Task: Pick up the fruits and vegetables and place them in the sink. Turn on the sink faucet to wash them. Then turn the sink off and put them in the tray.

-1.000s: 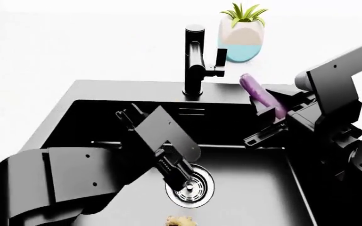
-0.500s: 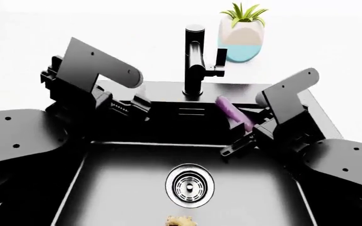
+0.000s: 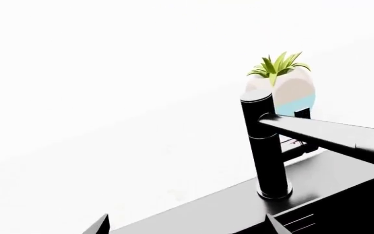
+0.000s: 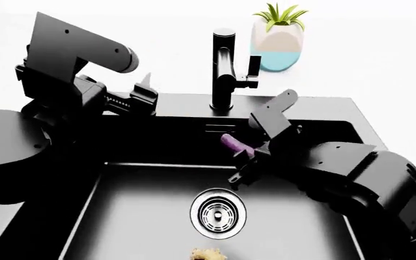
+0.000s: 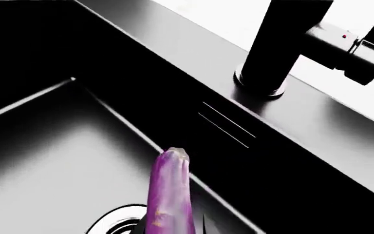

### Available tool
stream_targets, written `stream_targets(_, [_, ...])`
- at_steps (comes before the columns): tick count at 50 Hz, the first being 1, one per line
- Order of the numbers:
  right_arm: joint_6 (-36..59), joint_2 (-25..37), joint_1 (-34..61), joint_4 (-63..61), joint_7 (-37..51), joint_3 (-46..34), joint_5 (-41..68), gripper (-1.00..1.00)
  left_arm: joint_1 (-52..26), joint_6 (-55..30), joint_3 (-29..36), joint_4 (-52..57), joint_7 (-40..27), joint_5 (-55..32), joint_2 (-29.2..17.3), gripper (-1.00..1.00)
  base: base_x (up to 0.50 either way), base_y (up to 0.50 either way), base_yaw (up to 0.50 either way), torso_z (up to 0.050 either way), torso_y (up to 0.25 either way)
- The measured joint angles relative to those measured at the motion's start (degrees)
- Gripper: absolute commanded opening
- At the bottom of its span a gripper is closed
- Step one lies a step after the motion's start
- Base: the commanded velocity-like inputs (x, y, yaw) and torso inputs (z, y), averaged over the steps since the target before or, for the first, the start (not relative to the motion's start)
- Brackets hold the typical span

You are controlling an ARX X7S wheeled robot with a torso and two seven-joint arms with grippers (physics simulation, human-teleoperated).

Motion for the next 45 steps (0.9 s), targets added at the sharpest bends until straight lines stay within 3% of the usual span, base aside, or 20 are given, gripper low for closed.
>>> stream_targets(12, [-0.9,-7.24,9.39,20.11,-15.38,-12.81,-7.56,-1.0,-0.71,0.01,-0.37,-0.13,-0.15,-0.59,-0.51,1.0,0.0,0.0,0.0,0.0,0.0])
stream_targets(26, [-4.58,-15.12,12.95,38.55,-26.43,-23.22,-14.15,-1.0,-1.47,-0.14,-0.43,-0.18,-0.66,-1.3,-0.67,1.0,0.0,0.0,0.0,0.0,0.0])
stream_targets(45, [-6.28,-18.4,12.68,44.0,-32.82,-29.36,-16.86,-1.0,-1.7,0.03,-0.12,-0.25,-0.75,-1.38,-1.13,1.0,0.0,0.0,0.0,0.0,0.0])
